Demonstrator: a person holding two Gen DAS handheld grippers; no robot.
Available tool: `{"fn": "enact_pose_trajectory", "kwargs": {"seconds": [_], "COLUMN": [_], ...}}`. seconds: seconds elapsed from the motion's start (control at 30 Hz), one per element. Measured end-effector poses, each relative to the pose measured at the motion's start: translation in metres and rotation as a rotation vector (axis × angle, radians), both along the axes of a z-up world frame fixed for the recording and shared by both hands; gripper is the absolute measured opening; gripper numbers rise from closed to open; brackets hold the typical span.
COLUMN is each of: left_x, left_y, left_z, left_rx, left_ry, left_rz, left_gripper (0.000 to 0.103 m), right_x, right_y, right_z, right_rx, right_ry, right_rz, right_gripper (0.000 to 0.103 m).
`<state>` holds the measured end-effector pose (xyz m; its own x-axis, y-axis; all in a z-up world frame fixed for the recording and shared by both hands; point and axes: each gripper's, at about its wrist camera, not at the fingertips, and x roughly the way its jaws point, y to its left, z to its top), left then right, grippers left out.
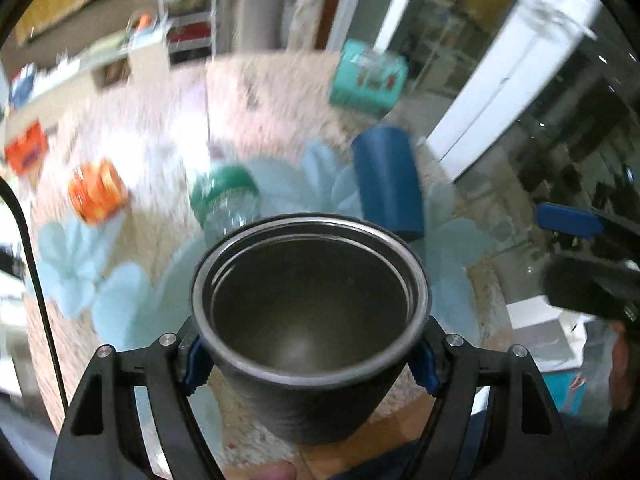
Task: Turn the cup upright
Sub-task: 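Rotate the tumbler open end up with the left gripper and lower it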
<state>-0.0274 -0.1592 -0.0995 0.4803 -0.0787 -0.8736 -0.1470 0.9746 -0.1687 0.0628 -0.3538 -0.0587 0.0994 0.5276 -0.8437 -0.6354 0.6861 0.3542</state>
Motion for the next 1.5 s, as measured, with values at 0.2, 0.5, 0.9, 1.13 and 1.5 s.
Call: {"fn": "enact_pose_trajectory", "kwargs": {"seconds": [0.2, 0.5, 0.9, 1.13, 1.5], "left_x": [-0.016, -0.021, -0.028, -0.025, -0.033], "left_y": [-0.011, -0.019, -0.036, -0.029, -0.019], "left_z": [0.016, 0.013, 0.009, 0.01, 0.02], "left_rx": [0.073, 0.143, 0.205, 0.103, 0.037], "left_ry": [-0.127, -0.239, -0.261, -0.206, -0.054], "left_rz": [-0.042, -0.017, -0.047, -0.065, -0.147], "left_gripper": [0.08, 0.081, 0.082, 0.103, 0.103], "right_x": [-0.003, -0.009, -0.016, -0.017, -0.019], "right_y": [-0.003, -0.006, -0.004, -0.006, -0.004], "right_z": [0.001, -0.007, -0.014, -0.011, 0.004], "right_rx": [0.007, -0.004, -0.027, -0.021, -0.002], "right_ry": [-0.003, 0.016, 0.038, 0.03, 0.031], "right_rz": [-0.002, 0.004, -0.001, -0.008, -0.032], "right_gripper": [0.103, 0.103, 0.103, 0.103, 0.103]}}
